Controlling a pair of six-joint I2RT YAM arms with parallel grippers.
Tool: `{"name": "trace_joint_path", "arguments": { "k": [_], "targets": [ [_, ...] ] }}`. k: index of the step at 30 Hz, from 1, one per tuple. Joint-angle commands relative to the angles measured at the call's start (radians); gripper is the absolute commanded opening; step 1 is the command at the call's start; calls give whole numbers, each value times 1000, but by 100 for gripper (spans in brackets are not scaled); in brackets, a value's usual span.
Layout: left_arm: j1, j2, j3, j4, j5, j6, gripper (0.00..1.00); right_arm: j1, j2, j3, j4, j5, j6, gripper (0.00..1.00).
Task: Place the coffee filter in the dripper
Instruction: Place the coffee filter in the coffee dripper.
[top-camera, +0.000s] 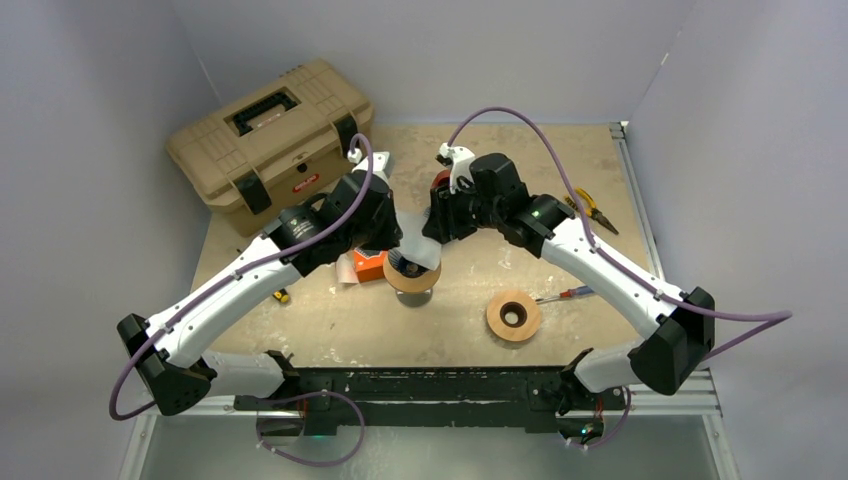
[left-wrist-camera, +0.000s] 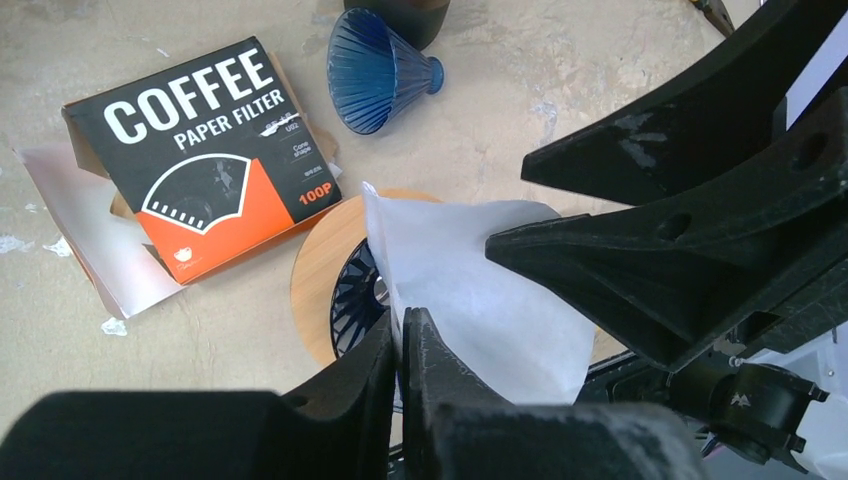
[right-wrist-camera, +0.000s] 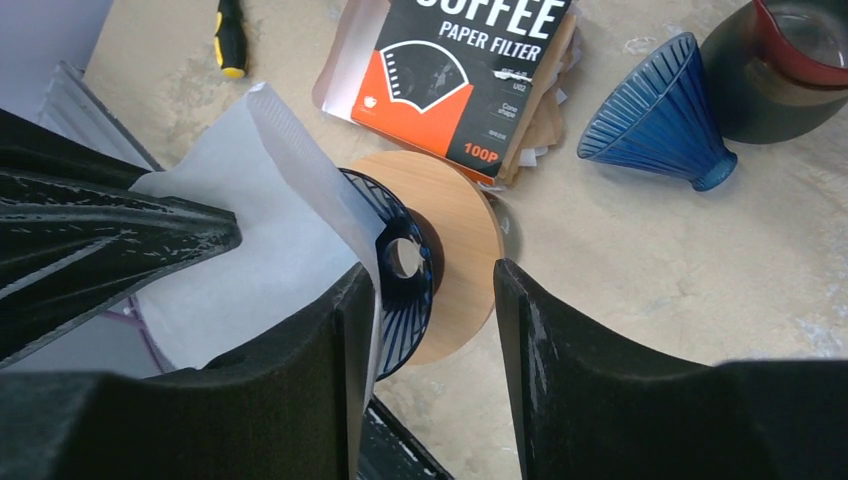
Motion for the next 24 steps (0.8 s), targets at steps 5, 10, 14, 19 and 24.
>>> {"name": "trace_joint_path", "arguments": {
  "k": [5,10,14,19,24],
  "targets": [
    [-3,-17,4,-11,-23,7,22,5,-11,9,48,-66,6,40],
    [-2,-8,17,-24,-23,17,39,8,-9,9,55,-77,14,45],
    [-2,2,18,-53,-50,26,48,11,-3,5,56,-71,12,51],
    [-3,18,16,-75,-56,32,54,16,6,0,56,-69,9,59],
    [-2,24,9,-68,-38,43,56,23,21,-2,63,-69,7,62]
  ]
}}
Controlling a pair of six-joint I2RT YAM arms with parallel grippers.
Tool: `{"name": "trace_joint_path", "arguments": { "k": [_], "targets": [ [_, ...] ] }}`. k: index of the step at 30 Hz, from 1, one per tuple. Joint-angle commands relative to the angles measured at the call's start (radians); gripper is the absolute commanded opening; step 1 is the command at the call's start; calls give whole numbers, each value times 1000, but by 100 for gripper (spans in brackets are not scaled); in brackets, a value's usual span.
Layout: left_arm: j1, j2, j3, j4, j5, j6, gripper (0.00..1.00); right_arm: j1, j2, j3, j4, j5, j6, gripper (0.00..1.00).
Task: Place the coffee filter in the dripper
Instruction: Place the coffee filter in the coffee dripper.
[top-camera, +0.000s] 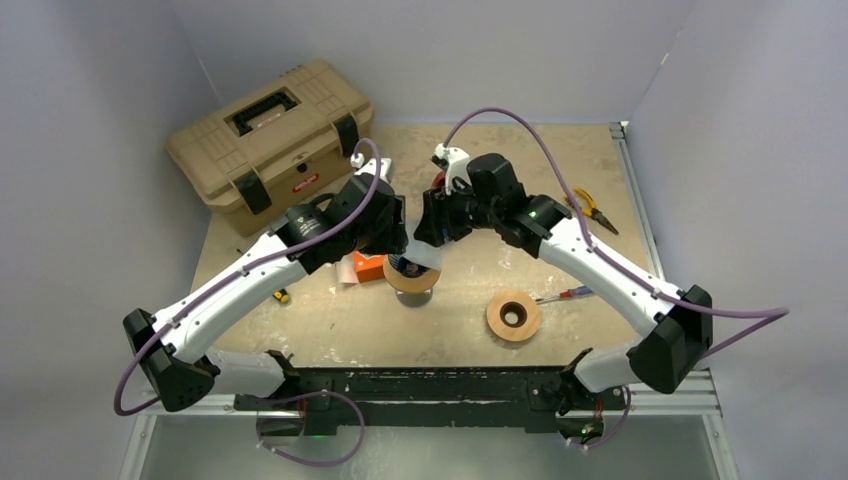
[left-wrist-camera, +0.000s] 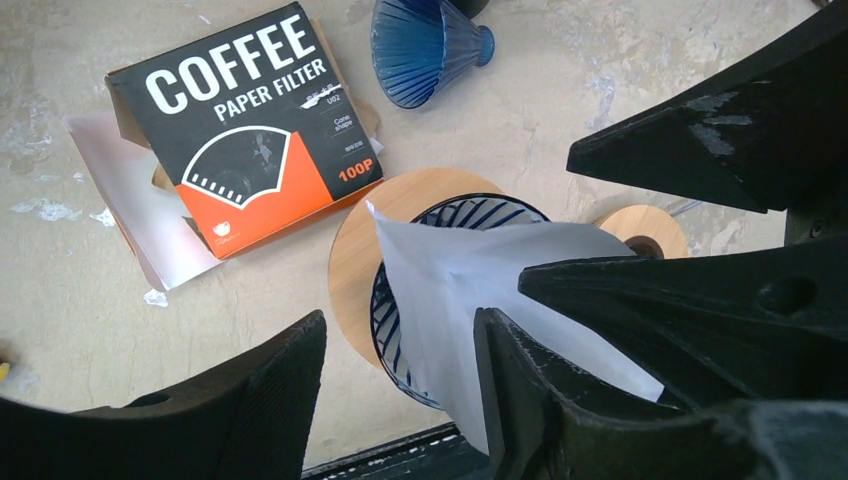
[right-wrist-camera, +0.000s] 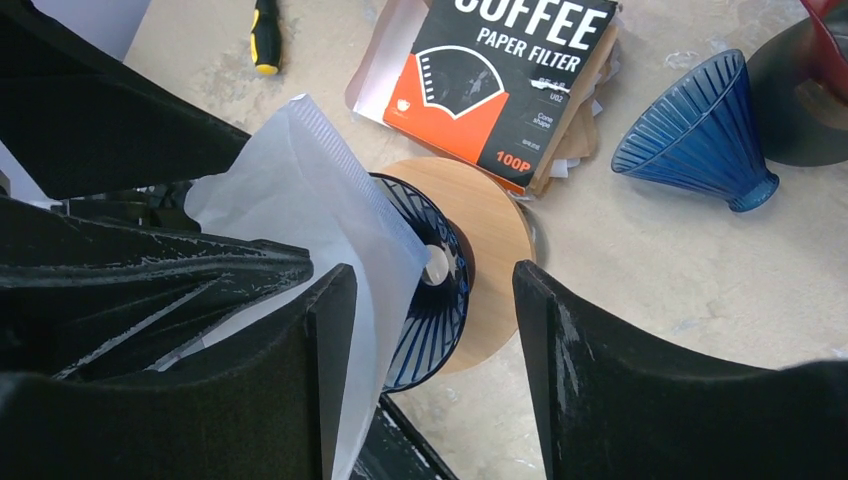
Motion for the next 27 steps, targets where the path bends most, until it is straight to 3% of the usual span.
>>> {"name": "trace_joint_path", "arguments": {
  "k": [1,13,27],
  "targets": [
    [-2,3,8,0,-1,36,55,12,20,-3,34,-11,-3,63],
    [-2,27,-4,-14,5,48,51,40,56,-1,-4,82,-16,64],
    [-2,27,5,-102,-7,101,48,41,73,-6,-32,129,-8,58]
  ]
}}
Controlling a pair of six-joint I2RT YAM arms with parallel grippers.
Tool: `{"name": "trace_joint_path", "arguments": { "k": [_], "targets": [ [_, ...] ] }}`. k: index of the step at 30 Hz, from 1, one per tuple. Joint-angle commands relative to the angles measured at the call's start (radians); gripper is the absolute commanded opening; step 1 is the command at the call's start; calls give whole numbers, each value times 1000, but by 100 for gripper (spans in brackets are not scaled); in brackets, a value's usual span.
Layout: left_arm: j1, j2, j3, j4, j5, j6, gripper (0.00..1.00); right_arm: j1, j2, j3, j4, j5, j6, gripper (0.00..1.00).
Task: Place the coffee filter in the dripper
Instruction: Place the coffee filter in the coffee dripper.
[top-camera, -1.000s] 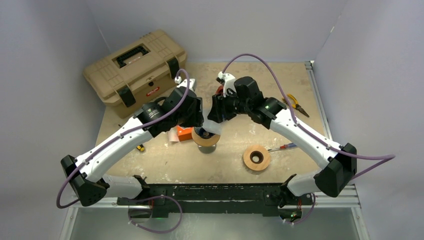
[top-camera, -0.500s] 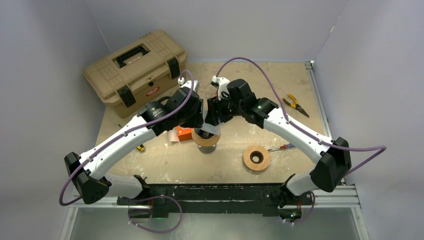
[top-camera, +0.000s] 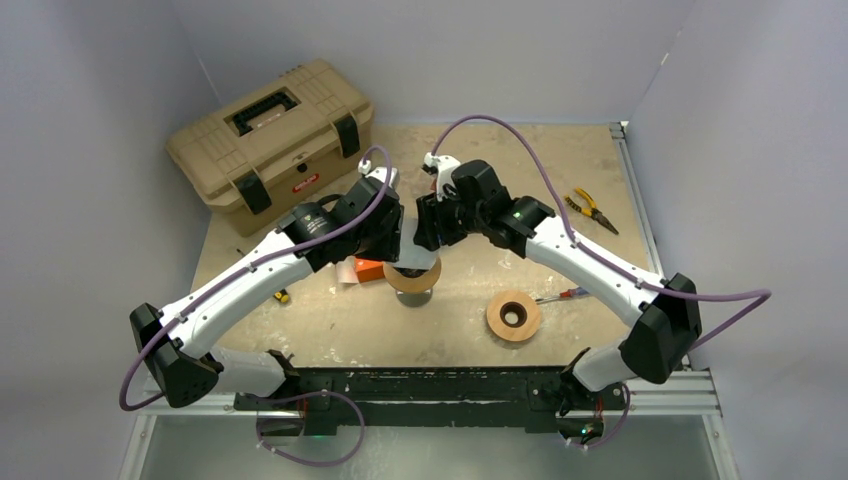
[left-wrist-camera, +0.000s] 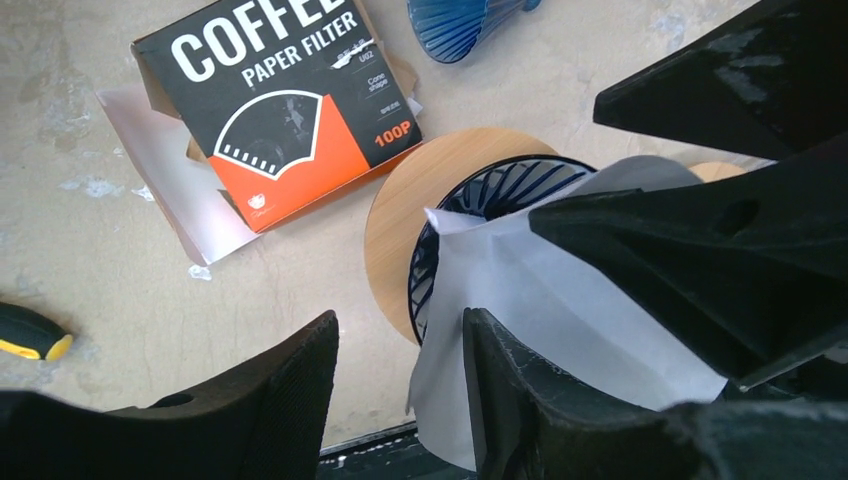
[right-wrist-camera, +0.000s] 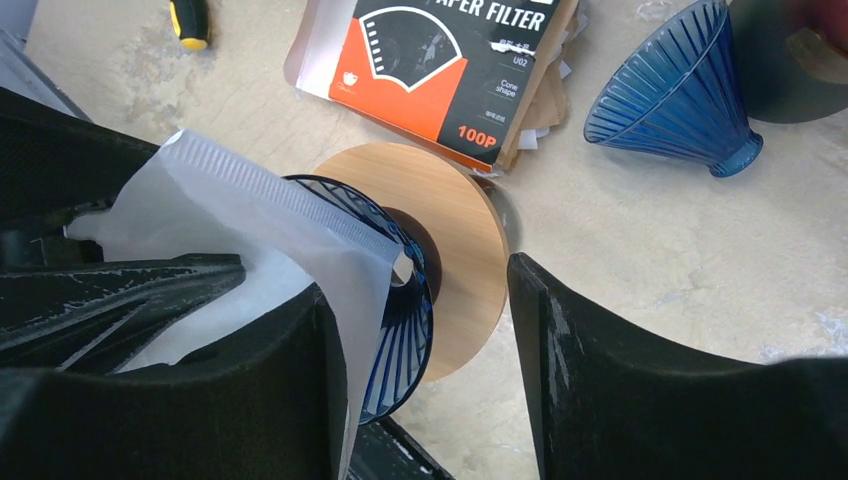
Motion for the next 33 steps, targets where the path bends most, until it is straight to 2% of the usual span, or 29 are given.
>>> {"name": "trace_joint_path", "arguments": {
  "k": [1,4,22,33],
  "targets": [
    [-2,-2,8,-39,-7,45,48,4,9,-7,-18,23,-4,58],
    [-3,-5,5,-48,-14,47,48,4,8,-14,-37,-6,9,55],
    [-3,-12,4,-85,-75,26,44,3,-30,-35,-67,41,31,41],
    [-3,-36,16,-99,-113,-15,41,4,-40,-36,-64,37,34,40]
  ]
}}
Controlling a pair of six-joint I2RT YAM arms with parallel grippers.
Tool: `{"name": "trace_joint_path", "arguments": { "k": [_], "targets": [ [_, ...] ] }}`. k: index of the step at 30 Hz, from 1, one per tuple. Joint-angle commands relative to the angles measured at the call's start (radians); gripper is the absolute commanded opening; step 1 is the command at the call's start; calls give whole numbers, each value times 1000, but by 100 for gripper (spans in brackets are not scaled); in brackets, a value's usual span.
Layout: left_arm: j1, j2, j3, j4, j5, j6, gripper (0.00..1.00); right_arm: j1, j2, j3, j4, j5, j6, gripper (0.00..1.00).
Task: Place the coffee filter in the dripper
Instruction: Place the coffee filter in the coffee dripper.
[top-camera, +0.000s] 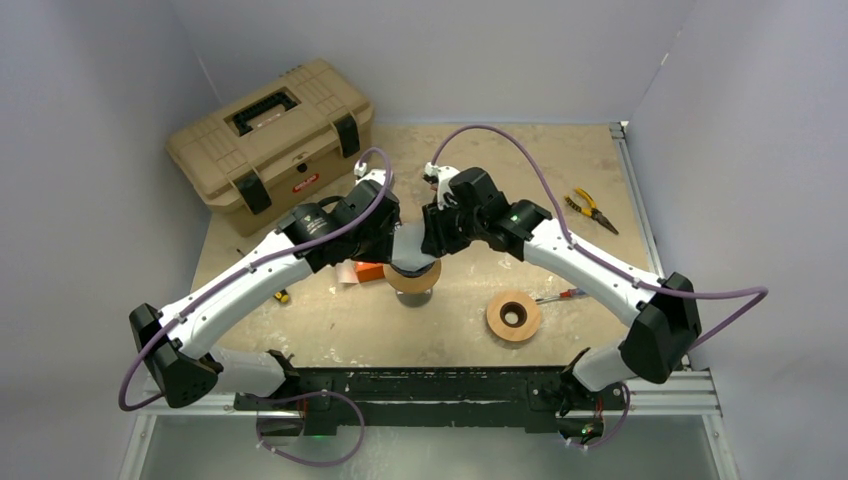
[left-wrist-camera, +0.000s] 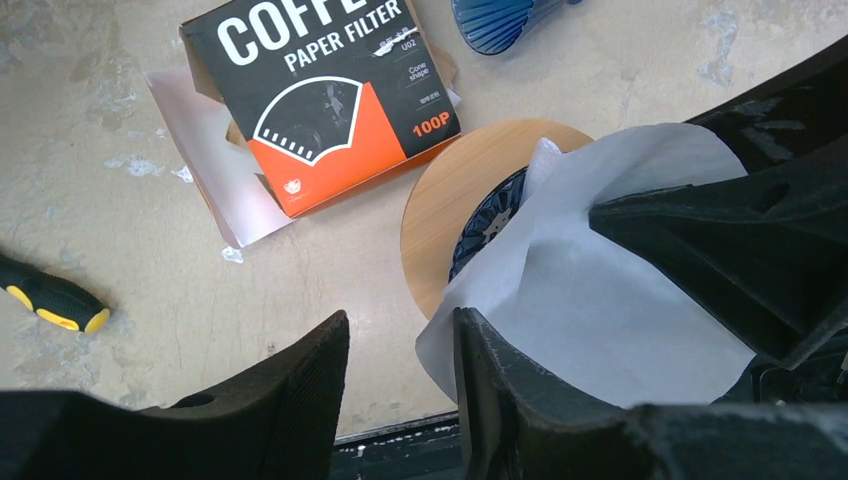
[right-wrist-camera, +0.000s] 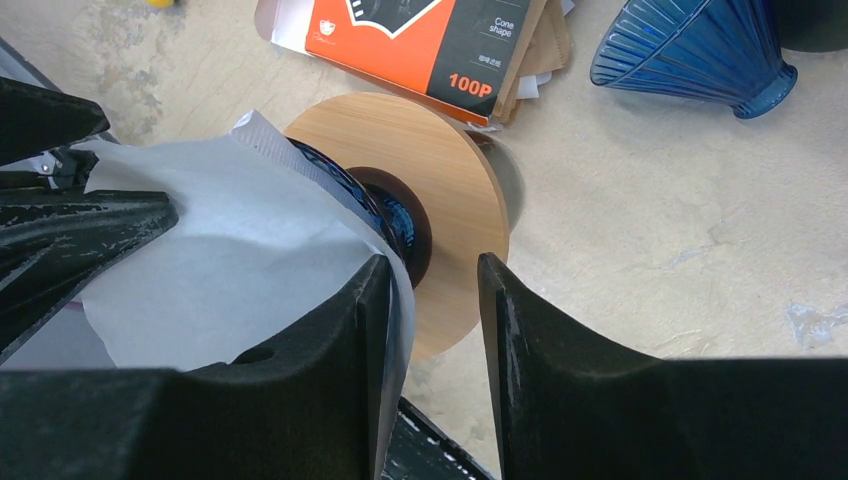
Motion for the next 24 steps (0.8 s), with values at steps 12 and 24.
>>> {"name": "trace_joint_path", "arguments": {
  "k": [12,24],
  "targets": [
    [-1,-80,-8,77,75,-16,54,2,-77,-4,49,-47,32,62],
    [0,-44,-51,88,46,-30,52,1,-45,-24,71,-39,27,65]
  ]
}}
